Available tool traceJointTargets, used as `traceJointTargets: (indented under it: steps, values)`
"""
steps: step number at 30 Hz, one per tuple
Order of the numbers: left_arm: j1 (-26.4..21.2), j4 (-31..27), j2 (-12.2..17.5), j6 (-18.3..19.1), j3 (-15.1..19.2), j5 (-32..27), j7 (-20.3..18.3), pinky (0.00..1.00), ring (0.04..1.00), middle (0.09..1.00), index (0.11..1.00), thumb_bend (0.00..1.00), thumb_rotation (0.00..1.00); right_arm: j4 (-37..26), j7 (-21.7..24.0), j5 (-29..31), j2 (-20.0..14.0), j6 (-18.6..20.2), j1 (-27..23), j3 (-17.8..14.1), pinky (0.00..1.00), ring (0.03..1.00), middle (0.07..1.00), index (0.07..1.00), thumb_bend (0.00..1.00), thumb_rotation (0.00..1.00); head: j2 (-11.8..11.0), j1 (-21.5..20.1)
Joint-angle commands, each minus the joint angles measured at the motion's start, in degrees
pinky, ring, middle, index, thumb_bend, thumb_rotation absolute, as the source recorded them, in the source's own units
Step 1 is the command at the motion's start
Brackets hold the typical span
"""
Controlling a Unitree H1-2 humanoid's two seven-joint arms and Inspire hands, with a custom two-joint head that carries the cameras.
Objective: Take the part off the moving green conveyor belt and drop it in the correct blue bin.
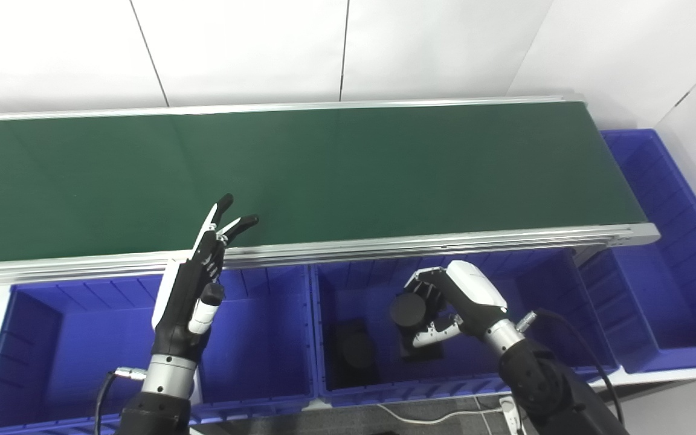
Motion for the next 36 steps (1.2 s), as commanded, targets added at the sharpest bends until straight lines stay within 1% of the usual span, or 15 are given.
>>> traceJointTargets:
  steps: [1, 2, 3, 4, 5, 6, 7, 8, 10, 12, 16, 22, 27, 32, 36]
  values:
    - [-0.35, -2.62, 0.09, -0.45, 0.05, 0.03, -0.06, 0.95, 0.891, 0.837, 0.973, 0.96, 1.0, -1.24, -1.7, 0.3, 0.04, -1.94, -0.96, -0.66, 0.34, 0.395, 0.48, 0.533, 0.52, 0.0, 0.26, -0.12]
    - [-0.39, -2.62, 0.18, -0.59, 0.11, -0.23, -0.15, 0.95, 0.893, 0.837, 0.973, 0.96, 1.0, -1.55, -0.83, 0.54, -0.05, -1.3, -0.97, -0.51, 0.34, 0.398, 0.487, 0.533, 0.52, 0.0, 0.33, -0.31]
    - [-0.44, -2.49, 0.29, -0.99, 0.16, -0.36, -0.22, 0.96, 0.891, 0.834, 0.972, 0.96, 1.0, -1.93, 0.3, 0.77, -0.23, -0.53, -0.98, -0.32, 0.37, 0.433, 0.528, 0.522, 0.52, 0.03, 0.33, -0.31]
    - [-0.47, -2.41, 0.36, -1.27, 0.2, -0.43, -0.26, 0.96, 0.887, 0.832, 0.972, 0.95, 1.0, -2.23, 1.09, 0.89, -0.36, 0.03, -0.97, -0.19, 0.41, 0.502, 0.591, 0.504, 0.52, 0.1, 0.38, -0.47]
    - [-0.5, -2.37, 0.37, -1.52, 0.24, -0.55, -0.29, 0.96, 0.886, 0.832, 0.972, 0.95, 1.0, -2.6, 2.32, 1.02, -0.59, 0.81, -0.99, -0.04, 0.41, 0.509, 0.597, 0.502, 0.52, 0.11, 0.38, -0.51]
    - [-0.52, -2.37, 0.36, -1.66, 0.29, -0.6, -0.3, 0.95, 0.88, 0.828, 0.97, 0.95, 1.0, -2.89, 3.48, 1.13, -0.79, 1.58, -1.0, 0.07, 0.46, 0.565, 0.641, 0.588, 0.72, 0.16, 0.35, -0.48]
    - [-0.53, -2.36, 0.31, -1.69, 0.33, -0.52, -0.25, 0.93, 0.873, 0.825, 0.967, 0.95, 1.0, -3.03, 4.47, 1.37, -0.97, 1.92, -1.01, 0.07, 0.51, 0.623, 0.687, 0.652, 0.84, 0.21, 0.3, -0.42]
    - [-0.56, -2.3, 0.27, -1.72, 0.36, -0.37, -0.17, 0.91, 0.867, 0.823, 0.965, 0.95, 1.0, -3.14, 5.44, 1.67, -1.11, 2.24, -1.02, 0.04, 0.56, 0.676, 0.729, 0.702, 0.93, 0.26, 0.31, -0.4]
    - [-0.65, -2.1, 0.17, -1.89, 0.45, 0.05, 0.07, 0.89, 0.864, 0.826, 0.965, 0.94, 1.0, -3.42, 6.79, 1.91, -1.23, 2.91, -0.99, -0.08, 0.6, 0.728, 0.769, 0.743, 0.98, 0.31, 0.27, -0.38]
    - [-0.85, -1.92, -0.04, -2.1, 0.49, 0.09, 0.22, 0.88, 0.859, 0.824, 0.963, 0.93, 1.0, -3.71, 7.73, 2.08, -1.33, 3.49, -0.93, -0.28, 0.62, 0.755, 0.797, 0.764, 1.0, 0.36, 0.26, -0.46]
    - [-1.34, -1.87, -0.29, -2.28, 0.49, -0.21, 0.23, 0.87, 0.85, 0.819, 0.96, 0.92, 1.0, -3.97, 8.32, 2.0, -1.45, 3.99, -0.88, -0.3, 0.64, 0.77, 0.813, 0.776, 1.0, 0.38, 0.11, -0.47]
    - [-2.27, -1.19, -0.21, -2.56, 0.68, -0.9, -0.02, 0.87, 0.845, 0.812, 0.964, 0.91, 1.0, -4.03, 8.58, 1.68, -1.5, 4.14, -1.14, -0.27, 0.62, 0.759, 0.802, 0.774, 1.0, 0.37, -0.15, -0.79]
    - [-3.65, -0.61, -0.58, -1.87, 0.94, -0.88, 0.26, 0.87, 0.852, 0.809, 0.965, 0.92, 1.0, -2.65, 7.75, 1.77, -1.51, 2.7, -1.83, -0.42, 0.61, 0.75, 0.795, 0.768, 1.0, 0.37, -0.83, -0.41]
    - [-4.93, 1.06, -0.74, -2.25, 1.45, -1.21, 0.36, 0.88, 0.856, 0.807, 0.963, 0.93, 1.0, -4.27, 7.2, 2.06, -1.62, 2.19, -1.35, -0.67, 0.61, 0.746, 0.792, 0.767, 1.0, 0.37, -1.62, 0.51]
    - [-5.29, 1.47, -0.72, -2.66, 1.45, -0.82, 0.3, 0.88, 0.849, 0.807, 0.962, 0.93, 1.0, -7.74, 5.31, 2.83, -1.09, 0.48, 0.31, -1.57, 0.6, 0.746, 0.789, 0.763, 1.0, 0.46, -1.98, 2.89]
